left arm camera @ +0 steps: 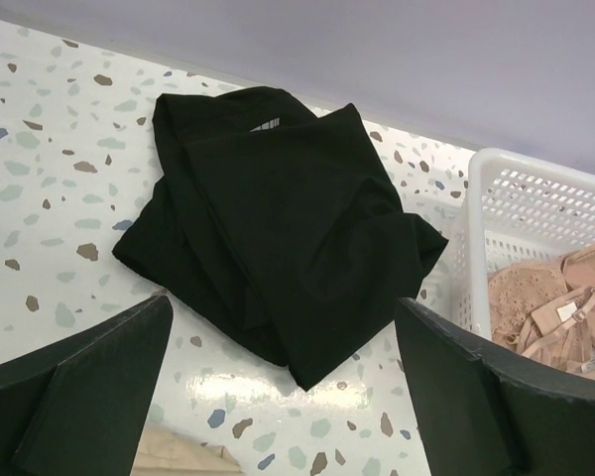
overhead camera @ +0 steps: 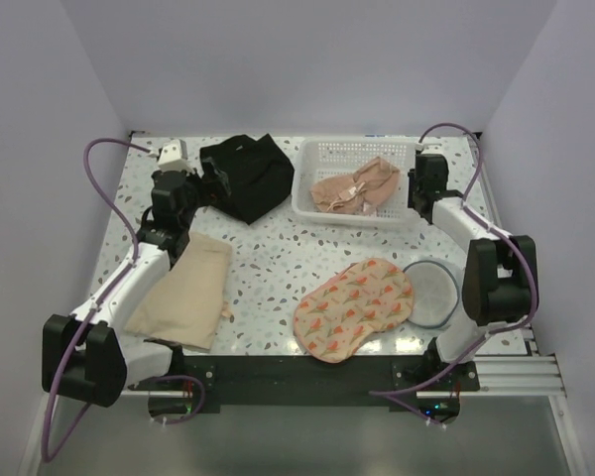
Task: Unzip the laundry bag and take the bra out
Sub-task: Move the bin to the center of the board.
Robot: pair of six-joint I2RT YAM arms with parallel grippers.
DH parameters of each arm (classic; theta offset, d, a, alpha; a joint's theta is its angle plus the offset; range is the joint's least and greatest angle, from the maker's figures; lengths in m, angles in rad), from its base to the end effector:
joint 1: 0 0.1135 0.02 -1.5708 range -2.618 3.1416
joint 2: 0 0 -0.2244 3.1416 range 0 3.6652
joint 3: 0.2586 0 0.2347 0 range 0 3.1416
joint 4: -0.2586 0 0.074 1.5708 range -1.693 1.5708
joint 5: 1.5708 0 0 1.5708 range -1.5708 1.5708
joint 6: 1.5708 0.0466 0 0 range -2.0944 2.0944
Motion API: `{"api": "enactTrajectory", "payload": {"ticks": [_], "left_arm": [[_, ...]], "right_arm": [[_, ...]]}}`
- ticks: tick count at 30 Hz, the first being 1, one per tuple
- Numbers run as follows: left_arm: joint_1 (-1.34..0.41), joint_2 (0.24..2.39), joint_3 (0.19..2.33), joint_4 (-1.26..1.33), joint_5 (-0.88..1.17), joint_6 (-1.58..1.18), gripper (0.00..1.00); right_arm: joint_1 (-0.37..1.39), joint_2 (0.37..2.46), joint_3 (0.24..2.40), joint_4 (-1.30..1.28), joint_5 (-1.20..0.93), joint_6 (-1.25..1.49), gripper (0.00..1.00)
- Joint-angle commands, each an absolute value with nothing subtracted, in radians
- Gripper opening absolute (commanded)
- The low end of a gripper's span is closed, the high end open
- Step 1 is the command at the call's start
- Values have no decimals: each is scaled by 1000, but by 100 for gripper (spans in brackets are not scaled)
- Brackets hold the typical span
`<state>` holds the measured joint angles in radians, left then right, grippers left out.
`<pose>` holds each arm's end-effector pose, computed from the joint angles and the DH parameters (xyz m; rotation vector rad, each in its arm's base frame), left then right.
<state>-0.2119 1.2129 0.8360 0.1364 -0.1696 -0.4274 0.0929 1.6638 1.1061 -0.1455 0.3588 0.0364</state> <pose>0.2861 -0.0535 0.2674 -0.3153 1.7904 -0.3007 0.3548 0.0166 0.1917 0.1245 2.2390 -0.3375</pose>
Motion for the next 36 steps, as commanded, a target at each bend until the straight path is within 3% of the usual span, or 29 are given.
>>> {"api": "enactTrajectory", "payload": {"ticks": [1, 8, 16, 22, 23, 28, 36], "left_arm": [[-215, 1241, 920, 143, -193, -431, 100], [-213, 1273, 939, 149, -187, -468, 100], [-212, 1278, 931, 155, -184, -462, 100], [-212, 1278, 919, 141, -199, -465, 100], [-212, 1278, 917, 140, -204, -465, 100], [-212, 1282, 919, 135, -213, -460, 100], [-212, 1322, 916, 100, -267, -460, 100]], "right_arm": [[17, 1755, 1187, -114, 294, -95, 19], [3, 1821, 1319, -176, 166, -138, 23], [2, 1917, 1448, -291, 207, -117, 27], [3, 1985, 1542, -397, 294, -74, 46], [3, 1990, 1555, -405, 310, -58, 54], [2, 1999, 1577, -434, 367, -34, 67], [2, 1853, 1534, -377, 328, 46, 79]]}}
